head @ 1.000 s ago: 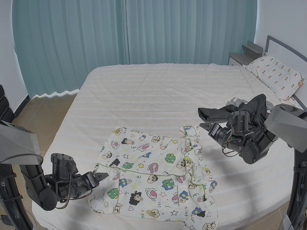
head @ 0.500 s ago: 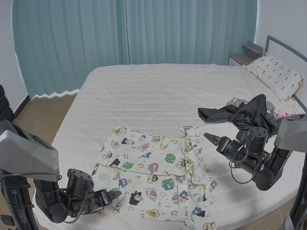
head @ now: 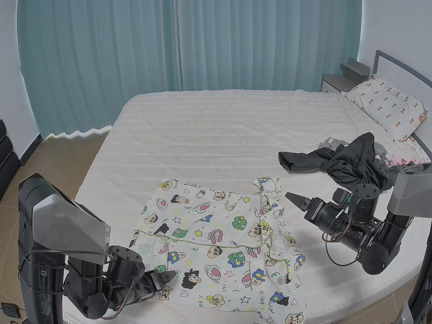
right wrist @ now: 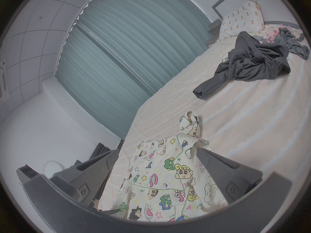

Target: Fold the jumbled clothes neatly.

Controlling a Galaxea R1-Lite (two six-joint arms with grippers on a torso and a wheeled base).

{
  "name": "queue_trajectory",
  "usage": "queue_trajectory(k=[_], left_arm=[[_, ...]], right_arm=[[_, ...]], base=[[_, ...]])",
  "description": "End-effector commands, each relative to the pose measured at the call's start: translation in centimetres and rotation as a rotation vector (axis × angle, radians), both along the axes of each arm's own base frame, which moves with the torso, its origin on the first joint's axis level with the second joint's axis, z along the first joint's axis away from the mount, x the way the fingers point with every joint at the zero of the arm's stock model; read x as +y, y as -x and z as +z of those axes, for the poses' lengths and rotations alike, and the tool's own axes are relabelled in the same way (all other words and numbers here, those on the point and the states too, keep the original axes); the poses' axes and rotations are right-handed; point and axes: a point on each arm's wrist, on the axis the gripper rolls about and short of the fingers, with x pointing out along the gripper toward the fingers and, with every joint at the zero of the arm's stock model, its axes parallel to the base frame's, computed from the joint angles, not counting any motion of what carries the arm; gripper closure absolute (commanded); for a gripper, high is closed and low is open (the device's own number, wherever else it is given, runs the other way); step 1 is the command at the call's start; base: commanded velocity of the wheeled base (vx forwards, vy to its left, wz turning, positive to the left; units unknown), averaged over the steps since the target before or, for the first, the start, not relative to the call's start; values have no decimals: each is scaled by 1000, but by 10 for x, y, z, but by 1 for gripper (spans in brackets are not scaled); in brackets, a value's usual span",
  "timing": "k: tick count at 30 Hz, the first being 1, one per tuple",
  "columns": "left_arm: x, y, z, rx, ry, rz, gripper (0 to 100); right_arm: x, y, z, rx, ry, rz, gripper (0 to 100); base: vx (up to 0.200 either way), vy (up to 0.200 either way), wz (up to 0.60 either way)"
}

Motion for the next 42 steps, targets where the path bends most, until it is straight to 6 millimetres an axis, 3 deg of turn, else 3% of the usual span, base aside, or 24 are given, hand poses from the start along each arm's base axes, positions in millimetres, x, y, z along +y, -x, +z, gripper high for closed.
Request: queue_trajectory(k=[1, 17, 18, 33, 42], left_arm=[[-2, 4, -4, 20, 0, 5, 0], [-14, -1, -12, -19, -41, 56, 0], [-14, -2, -12, -20, -38, 61, 100], [-9, -4, -2, -98, -69, 171, 100], [6, -19, 9, -197, -81, 214, 100]], right_arm=[[0, -1, -2, 5, 2, -1, 0], [0, 0, 1, -5, -2, -1, 0], [0, 0, 1, -5, -2, -1, 0], [1, 1, 0, 2, 1, 2, 0], [0, 3, -2, 9, 8, 0, 0]], base=[[0, 0, 0], [0, 0, 0], [0, 0, 0], [0, 0, 0], [0, 0, 0]])
